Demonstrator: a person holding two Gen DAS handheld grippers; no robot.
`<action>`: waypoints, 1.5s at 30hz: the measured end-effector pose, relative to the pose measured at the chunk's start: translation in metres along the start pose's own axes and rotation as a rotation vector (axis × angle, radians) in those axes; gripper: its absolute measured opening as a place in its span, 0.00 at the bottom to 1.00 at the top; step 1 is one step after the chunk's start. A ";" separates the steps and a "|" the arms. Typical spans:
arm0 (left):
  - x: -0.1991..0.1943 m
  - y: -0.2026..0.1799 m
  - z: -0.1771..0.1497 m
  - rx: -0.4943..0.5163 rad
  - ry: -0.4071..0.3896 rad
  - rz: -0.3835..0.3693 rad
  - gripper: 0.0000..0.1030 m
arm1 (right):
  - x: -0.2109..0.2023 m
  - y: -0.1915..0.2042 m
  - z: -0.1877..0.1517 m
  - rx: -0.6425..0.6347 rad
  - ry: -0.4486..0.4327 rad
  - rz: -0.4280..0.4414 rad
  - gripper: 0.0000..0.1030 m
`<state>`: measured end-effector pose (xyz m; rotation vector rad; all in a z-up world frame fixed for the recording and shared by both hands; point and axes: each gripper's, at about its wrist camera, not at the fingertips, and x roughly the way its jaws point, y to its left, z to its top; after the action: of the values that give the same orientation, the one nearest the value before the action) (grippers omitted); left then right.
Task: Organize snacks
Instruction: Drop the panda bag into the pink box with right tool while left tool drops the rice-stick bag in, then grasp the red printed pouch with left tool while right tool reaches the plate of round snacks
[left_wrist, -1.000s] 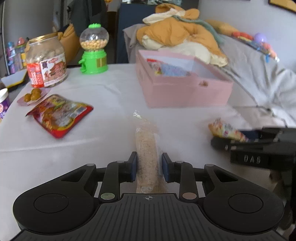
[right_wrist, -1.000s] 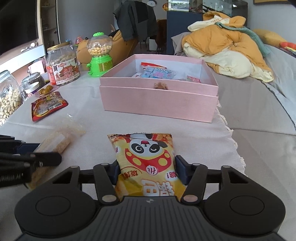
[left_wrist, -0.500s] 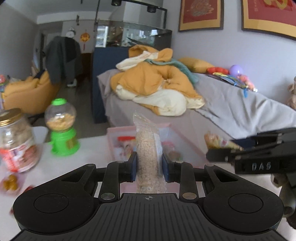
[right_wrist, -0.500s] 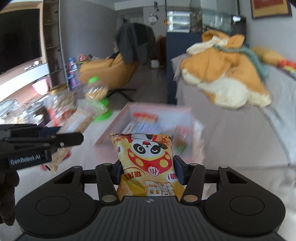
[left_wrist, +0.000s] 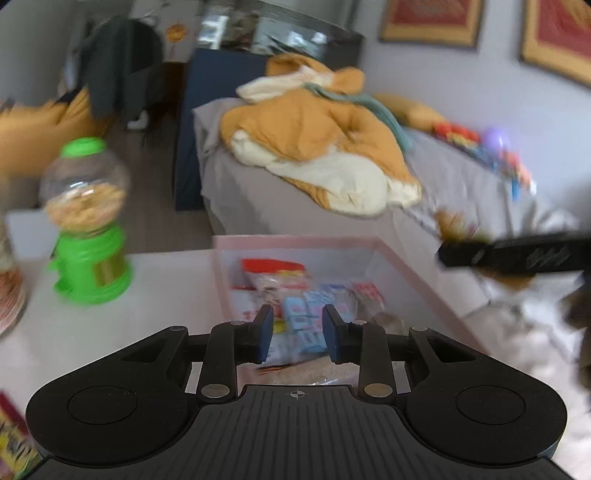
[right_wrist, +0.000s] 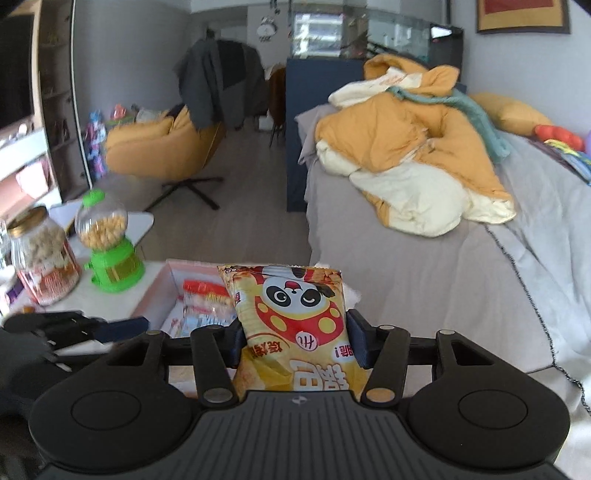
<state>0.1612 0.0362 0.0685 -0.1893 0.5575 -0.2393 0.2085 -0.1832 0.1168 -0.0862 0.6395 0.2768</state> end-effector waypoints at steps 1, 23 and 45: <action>-0.011 0.009 0.000 -0.032 -0.023 0.004 0.32 | 0.006 0.003 0.002 -0.003 0.014 0.011 0.51; -0.103 0.250 -0.046 -0.338 -0.141 0.482 0.32 | 0.059 0.228 -0.004 -0.197 0.161 0.495 0.84; -0.140 0.220 -0.067 -0.395 0.038 0.200 0.31 | 0.057 0.273 -0.051 -0.352 0.250 0.558 0.89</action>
<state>0.0478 0.2768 0.0292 -0.5097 0.6541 0.0651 0.1464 0.0833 0.0432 -0.2842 0.8523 0.9289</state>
